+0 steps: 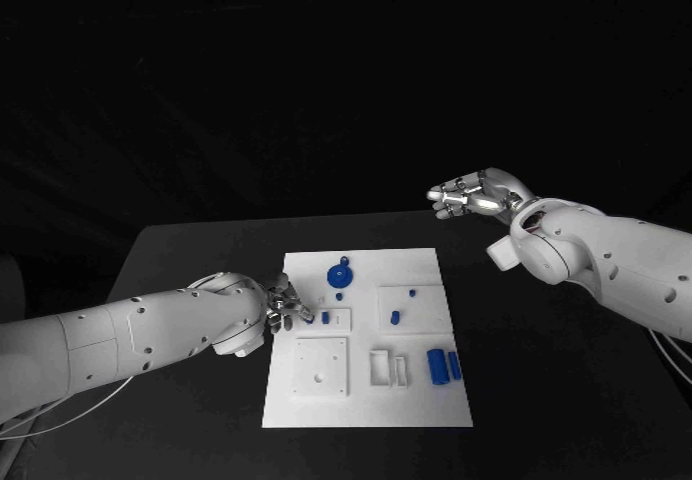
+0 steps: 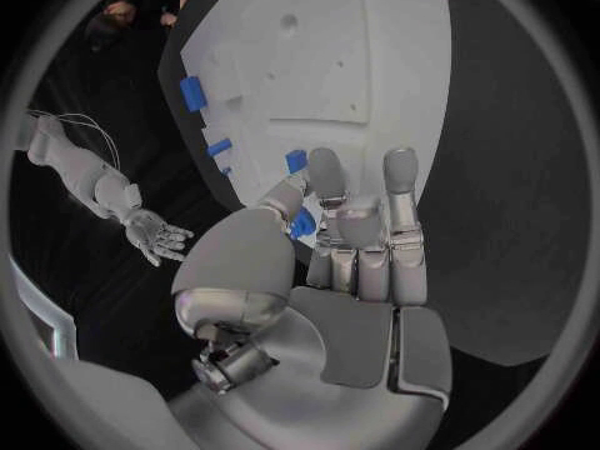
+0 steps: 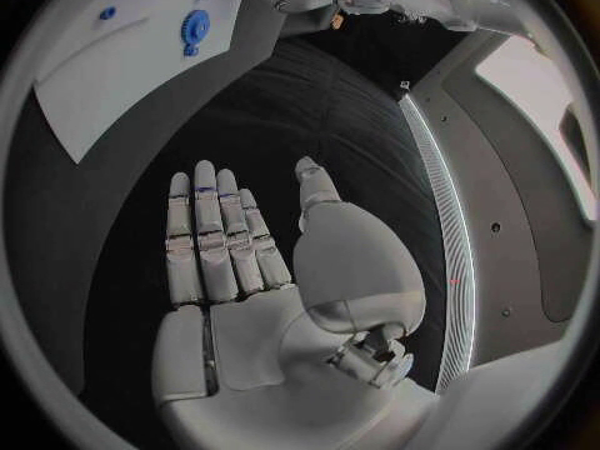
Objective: Assemble the parts on the task board
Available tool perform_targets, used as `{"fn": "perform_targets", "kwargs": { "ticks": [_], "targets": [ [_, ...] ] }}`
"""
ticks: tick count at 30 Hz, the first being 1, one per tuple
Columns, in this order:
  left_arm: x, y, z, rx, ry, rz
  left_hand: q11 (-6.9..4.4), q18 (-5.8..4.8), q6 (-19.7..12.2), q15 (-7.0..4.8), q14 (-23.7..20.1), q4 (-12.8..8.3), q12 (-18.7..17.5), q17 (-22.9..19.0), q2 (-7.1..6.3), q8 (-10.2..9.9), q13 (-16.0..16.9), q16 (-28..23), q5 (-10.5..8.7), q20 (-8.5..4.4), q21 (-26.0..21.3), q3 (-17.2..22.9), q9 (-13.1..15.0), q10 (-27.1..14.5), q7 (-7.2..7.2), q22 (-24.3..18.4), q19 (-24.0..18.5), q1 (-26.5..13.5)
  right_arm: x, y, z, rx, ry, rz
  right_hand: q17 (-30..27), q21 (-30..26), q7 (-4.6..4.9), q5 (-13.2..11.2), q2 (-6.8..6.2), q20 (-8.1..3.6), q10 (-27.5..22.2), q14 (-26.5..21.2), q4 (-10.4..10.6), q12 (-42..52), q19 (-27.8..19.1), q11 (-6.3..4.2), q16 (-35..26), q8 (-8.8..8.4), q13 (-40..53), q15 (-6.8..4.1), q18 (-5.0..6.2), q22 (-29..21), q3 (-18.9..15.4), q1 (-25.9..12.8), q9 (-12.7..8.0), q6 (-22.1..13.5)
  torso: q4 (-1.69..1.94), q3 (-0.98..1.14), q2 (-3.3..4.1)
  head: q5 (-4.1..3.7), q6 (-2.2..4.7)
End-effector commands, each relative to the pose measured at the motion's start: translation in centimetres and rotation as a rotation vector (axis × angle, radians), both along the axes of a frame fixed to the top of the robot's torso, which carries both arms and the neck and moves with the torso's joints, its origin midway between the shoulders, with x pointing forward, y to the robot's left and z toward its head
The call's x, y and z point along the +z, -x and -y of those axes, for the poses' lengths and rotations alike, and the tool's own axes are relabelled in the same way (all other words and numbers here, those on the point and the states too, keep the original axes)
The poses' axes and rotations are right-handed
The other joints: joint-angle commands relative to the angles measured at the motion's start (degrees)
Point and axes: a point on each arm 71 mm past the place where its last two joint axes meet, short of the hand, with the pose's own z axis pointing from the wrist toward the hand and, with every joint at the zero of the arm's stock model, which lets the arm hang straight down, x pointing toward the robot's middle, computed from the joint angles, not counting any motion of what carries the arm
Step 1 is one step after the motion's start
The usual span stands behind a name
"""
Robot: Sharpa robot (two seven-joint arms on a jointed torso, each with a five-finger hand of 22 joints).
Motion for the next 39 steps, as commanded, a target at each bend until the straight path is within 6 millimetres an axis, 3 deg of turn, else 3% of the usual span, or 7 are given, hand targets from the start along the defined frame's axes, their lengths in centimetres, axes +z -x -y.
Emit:
{"fn": "perform_targets", "kwargs": {
  "ticks": [1,24,32,39],
  "targets": [
    [-0.42,0.22,0.22,-0.03,-0.017,-0.047,-2.28,-0.04,14.1,-0.15,0.0,-0.3,0.3,0.0,0.26,0.4,0.1,0.4,-0.09,-0.08,0.1,0.0,0.1,1.0,-6.27,1.1,-0.3,-0.3,0.0,0.06,-0.14,0.015,-0.003,-0.001,-0.1,0.0,0.16,0.4,0.0,0.02,-0.5,-0.4,0.4,-0.2,-0.5,-0.06,-0.3,-0.05,0.0,-0.09,-0.43,-0.1,0.0,-0.2,-0.1,-0.4,0.04,-0.04,0.0,-0.03,0.0],
    [-1.24,0.16,0.18,-0.043,-0.047,-0.061,-2.29,-0.07,14.1,-0.17,0.0,-0.4,0.4,-0.2,0.66,0.4,0.0,0.4,-0.55,-0.12,0.2,-0.1,0.3,1.0,-6.29,1.1,-0.3,-0.4,-0.03,0.07,-0.14,0.023,-0.004,-0.006,-0.1,0.0,0.16,0.4,0.09,0.03,-0.5,-0.4,0.6,-0.2,-0.5,-0.08,-0.3,-0.04,0.0,-0.09,-0.44,-0.1,0.0,-0.2,-0.1,-0.3,0.05,-0.05,-0.01,0.05,-0.09],
    [-0.88,0.26,0.04,-0.023,-0.009,-0.005,-2.34,-0.01,14.3,-0.19,0.1,-0.7,0.6,0.3,0.54,0.4,0.1,0.7,0.59,-0.11,0.3,0.1,0.4,1.0,-6.33,1.1,-0.3,-0.3,-0.05,0.06,-0.02,0.021,-0.003,-0.006,-0.1,0.0,0.14,0.4,0.11,0.04,-0.5,-0.4,0.6,-0.2,-0.5,-0.08,-0.3,-0.05,0.0,-0.1,-0.43,-0.1,0.0,-0.2,-0.1,-0.2,0.08,-0.09,0.0,0.02,-0.13],
    [-0.63,0.27,0.17,-0.004,0.022,0.03,-2.3,0.19,14.5,-0.13,0.1,-1.6,0.8,0.6,0.46,0.4,0.2,1.0,3.09,0.02,0.5,1.2,0.5,1.0,-6.34,1.1,-0.3,-1.3,-0.1,0.06,-0.01,0.021,-0.003,-0.007,-0.1,0.0,0.14,0.4,0.11,0.04,-0.5,-0.4,0.6,-0.2,-0.5,-0.08,-0.3,-0.05,0.0,-0.1,-0.43,-0.1,0.0,-0.2,-0.1,-0.2,0.11,-0.08,-0.01,0.17,-0.16]
  ]
}}
